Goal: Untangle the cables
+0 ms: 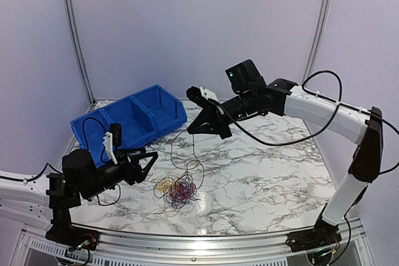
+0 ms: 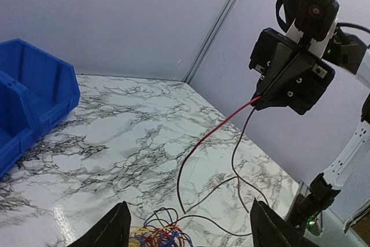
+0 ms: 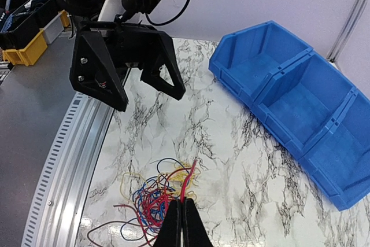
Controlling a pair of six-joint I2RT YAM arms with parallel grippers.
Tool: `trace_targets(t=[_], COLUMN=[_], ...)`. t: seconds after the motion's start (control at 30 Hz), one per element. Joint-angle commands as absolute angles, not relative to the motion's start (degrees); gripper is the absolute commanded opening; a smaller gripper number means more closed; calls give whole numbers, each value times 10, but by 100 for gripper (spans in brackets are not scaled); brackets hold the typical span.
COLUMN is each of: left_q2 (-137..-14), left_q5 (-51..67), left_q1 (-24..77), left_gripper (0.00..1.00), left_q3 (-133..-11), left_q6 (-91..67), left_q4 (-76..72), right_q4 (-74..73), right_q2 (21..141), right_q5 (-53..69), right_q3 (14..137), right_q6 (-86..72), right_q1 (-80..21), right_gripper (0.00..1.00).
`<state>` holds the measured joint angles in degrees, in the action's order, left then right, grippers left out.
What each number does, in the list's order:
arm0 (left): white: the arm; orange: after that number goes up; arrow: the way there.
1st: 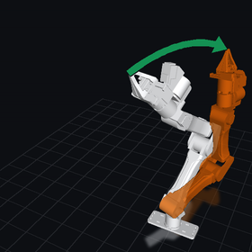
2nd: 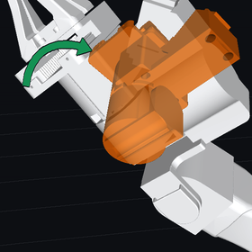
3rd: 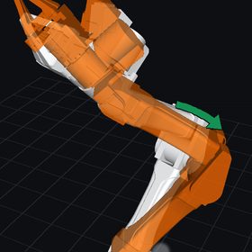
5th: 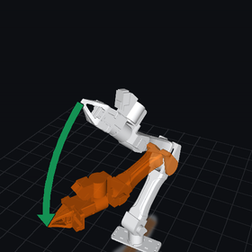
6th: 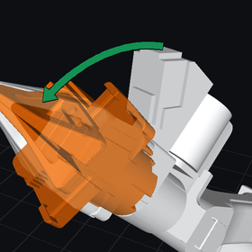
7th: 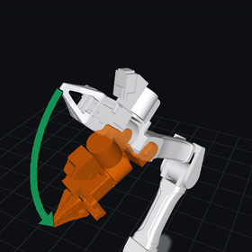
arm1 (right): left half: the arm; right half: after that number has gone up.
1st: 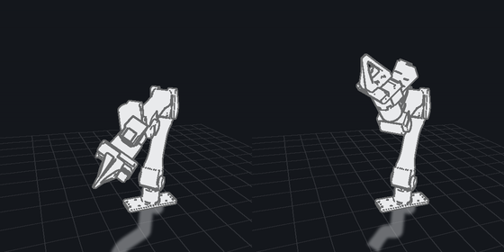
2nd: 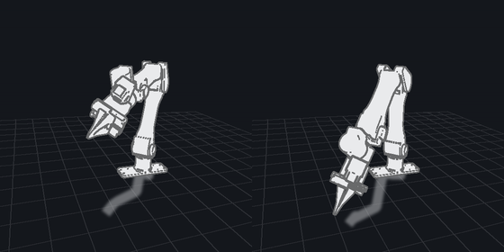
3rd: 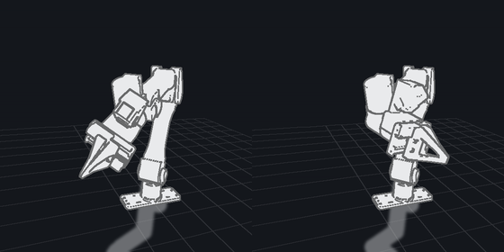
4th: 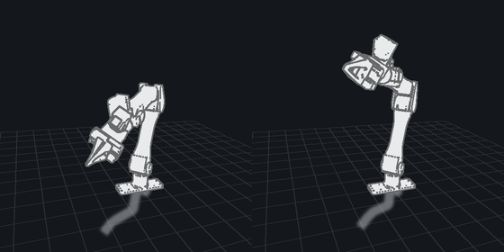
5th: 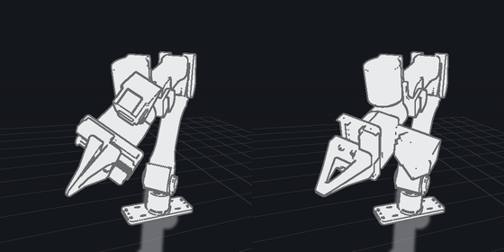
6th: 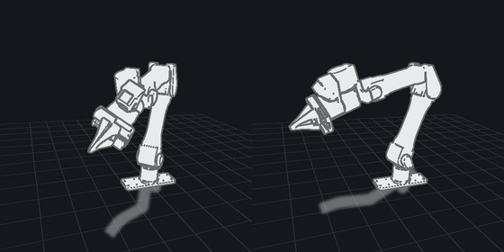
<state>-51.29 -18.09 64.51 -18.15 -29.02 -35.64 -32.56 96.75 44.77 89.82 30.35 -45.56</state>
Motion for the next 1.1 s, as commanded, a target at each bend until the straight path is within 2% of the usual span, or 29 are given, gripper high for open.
trace_targets(t=[0.0,0.23,0.33,0.5,0.63,0.67,0.7,0.73,0.87,0.9,1.07], left_q2=[-547,-617,-639,-660,-658,-656,-652,-648,-613,-596,-530], left_q5=[-172,-193,-165,-155,-174,-183,-191,-199,-251,-275,-347], left_q1=[647,638,628,619,613,611,610,609,609,609,605], left_gripper=[73,69,64,47,22,17,11,7,0,0,0], left_q3=[-264,-335,-353,-374,-379,-378,-374,-370,-337,-326,-298], left_q6=[-154,-84,-66,-46,-48,-53,-59,-66,-110,-129,-178], left_q4=[-239,-193,-193,-193,-193,-193,-193,-193,-182,-178,-129], right_q4=[-302,-316,-316,-316,-308,-301,-292,-281,-205,-194,-169], right_q2=[980,989,992,995,999,1000,1002,1003,1008,1013,1056], right_q5=[462,449,452,453,453,448,440,429,394,386,355], right_q3=[908,916,921,924,917,910,901,883,804,786,747], right_q6=[297,305,299,297,293,292,290,287,275,279,288], right_q1=[-479,-506,-508,-508,-507,-507,-506,-504,-500,-501,-509], right_gripper=[0,0,0,0,0,3,14,31,67,72,78])
